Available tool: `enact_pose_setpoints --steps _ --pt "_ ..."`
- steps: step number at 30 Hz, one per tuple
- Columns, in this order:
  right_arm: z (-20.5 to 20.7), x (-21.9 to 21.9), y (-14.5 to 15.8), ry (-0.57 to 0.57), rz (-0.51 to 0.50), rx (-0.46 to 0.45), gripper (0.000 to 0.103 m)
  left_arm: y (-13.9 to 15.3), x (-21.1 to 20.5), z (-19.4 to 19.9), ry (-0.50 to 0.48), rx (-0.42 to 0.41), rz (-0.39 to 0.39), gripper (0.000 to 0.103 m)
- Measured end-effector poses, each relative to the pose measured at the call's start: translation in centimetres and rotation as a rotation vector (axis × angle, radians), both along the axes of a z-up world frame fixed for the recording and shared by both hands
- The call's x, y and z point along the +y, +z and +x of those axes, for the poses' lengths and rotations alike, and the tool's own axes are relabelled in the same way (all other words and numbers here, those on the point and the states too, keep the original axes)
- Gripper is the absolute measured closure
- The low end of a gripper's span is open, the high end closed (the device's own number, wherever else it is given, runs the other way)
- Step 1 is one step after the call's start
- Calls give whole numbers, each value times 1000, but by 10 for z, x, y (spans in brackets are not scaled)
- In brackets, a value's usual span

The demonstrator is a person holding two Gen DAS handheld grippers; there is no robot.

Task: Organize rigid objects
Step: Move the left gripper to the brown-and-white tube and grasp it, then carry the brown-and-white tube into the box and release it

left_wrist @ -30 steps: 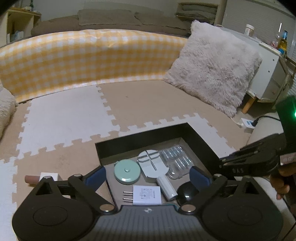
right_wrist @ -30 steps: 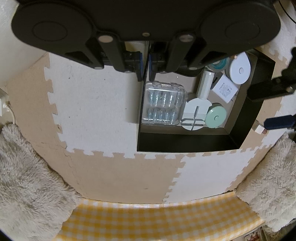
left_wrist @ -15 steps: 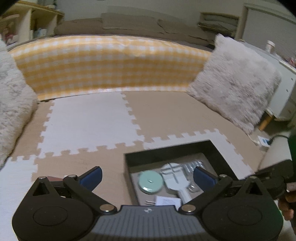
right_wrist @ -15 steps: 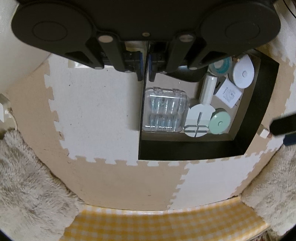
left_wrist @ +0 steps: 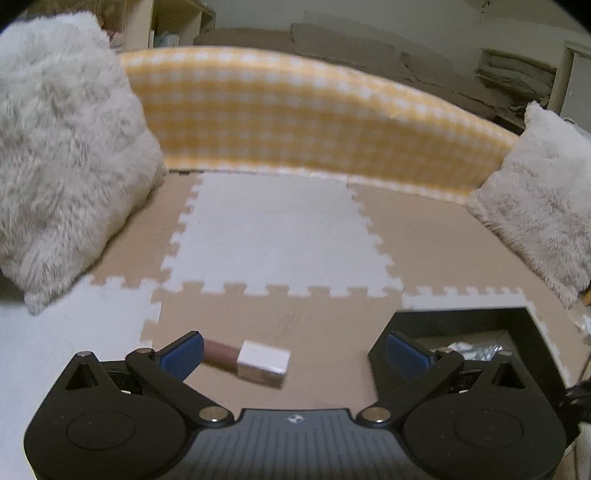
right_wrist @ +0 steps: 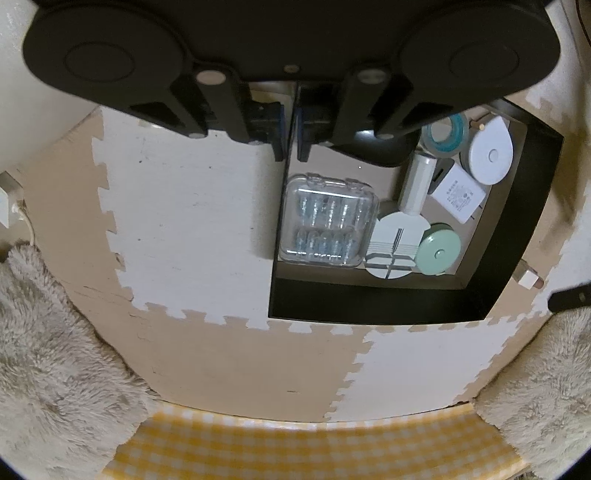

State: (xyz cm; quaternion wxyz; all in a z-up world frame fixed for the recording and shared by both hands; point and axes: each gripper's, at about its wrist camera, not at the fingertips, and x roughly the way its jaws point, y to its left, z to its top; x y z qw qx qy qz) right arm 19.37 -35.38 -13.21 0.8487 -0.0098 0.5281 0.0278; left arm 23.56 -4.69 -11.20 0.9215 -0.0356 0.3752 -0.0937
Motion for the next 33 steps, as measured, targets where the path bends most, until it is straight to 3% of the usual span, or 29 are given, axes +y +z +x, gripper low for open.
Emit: enact_pose_setpoints --steps 3,5,11,20,21,25,33 --pt "0 0 0 0 2 1 97 -17 1 1 -32 1 21 11" --pt "0 0 0 1 1 2 97 -26 -1 3 -44 -6 53 24" --pt "1 0 0 4 -1 4 97 -38 -5 6 -78 -70 101 42" --pt "0 2 0 9 -5 4 97 -53 -4 11 -97 -90 157 45" --pt "0 1 0 9 -5 4 97 -53 -4 11 -98 -92 156 45" --pt "1 1 0 9 -5 4 97 -51 -2 11 -90 -102 155 62" --pt "1 -1 0 6 11 3 97 -37 4 8 -55 -88 94 62"
